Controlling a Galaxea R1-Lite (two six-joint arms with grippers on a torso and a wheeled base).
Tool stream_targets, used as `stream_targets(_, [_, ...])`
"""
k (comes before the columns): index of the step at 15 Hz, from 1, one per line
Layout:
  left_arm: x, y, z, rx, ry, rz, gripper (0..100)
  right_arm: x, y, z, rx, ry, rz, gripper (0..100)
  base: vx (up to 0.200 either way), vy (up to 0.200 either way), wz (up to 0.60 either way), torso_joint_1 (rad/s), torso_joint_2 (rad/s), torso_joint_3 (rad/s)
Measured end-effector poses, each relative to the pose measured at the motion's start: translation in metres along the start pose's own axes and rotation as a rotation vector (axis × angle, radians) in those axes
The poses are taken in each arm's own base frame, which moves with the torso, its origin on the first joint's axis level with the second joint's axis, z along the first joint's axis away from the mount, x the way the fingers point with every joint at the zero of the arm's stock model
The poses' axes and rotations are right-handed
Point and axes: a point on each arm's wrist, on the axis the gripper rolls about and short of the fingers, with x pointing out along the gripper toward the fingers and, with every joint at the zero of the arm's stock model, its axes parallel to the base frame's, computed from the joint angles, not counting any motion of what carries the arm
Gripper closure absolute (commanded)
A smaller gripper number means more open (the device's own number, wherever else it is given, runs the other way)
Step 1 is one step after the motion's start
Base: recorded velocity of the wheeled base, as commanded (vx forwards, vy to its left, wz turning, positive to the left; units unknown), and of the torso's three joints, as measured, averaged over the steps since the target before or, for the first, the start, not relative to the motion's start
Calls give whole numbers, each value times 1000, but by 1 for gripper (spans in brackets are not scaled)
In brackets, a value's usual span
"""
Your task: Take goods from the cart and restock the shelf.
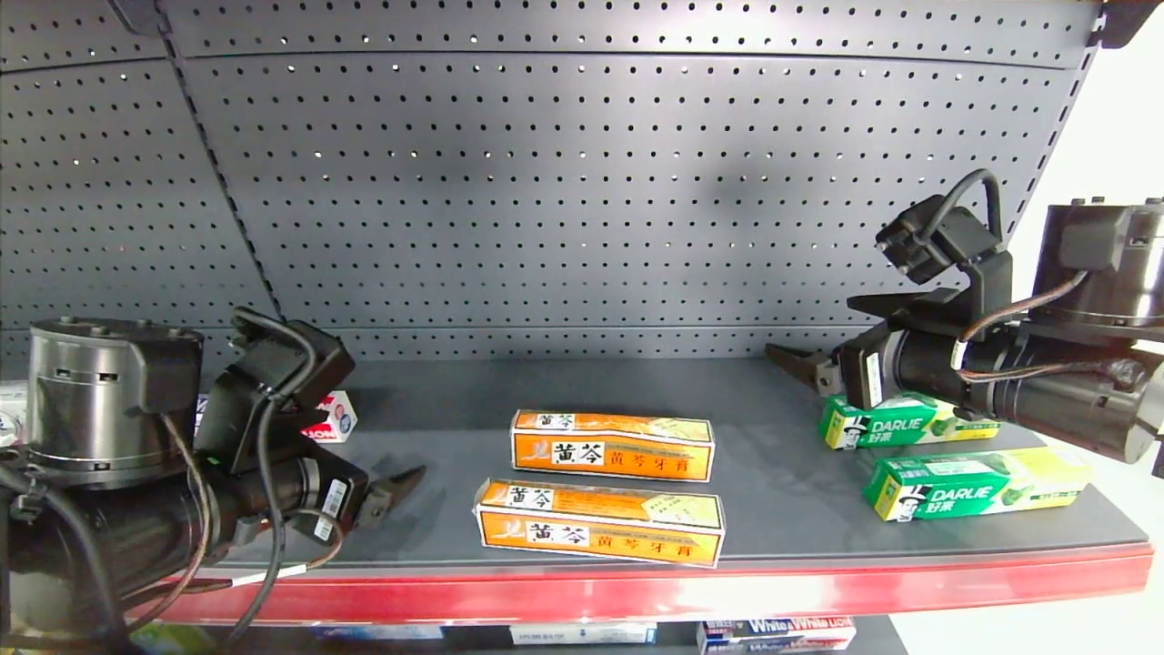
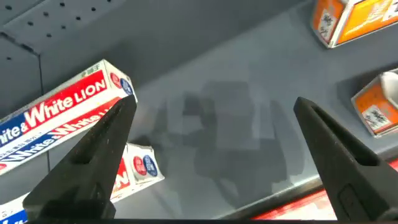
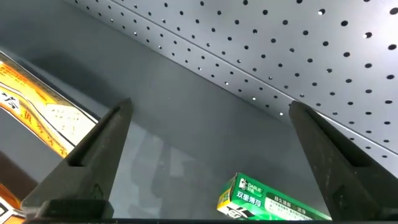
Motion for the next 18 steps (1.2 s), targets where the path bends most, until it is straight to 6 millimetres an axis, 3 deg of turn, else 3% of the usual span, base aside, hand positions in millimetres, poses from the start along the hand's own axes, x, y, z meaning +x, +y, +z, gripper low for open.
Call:
stream_targets(9, [22,-17,-1,33,39,-43,0,0,-6,-1,3,2,-18,0,0,0,0,0,0,0])
stream_targets(18, [20,-36,-4,69,54,-112,0,0,-8,-4,5,11,-25,0,0,0,0,0,0,0])
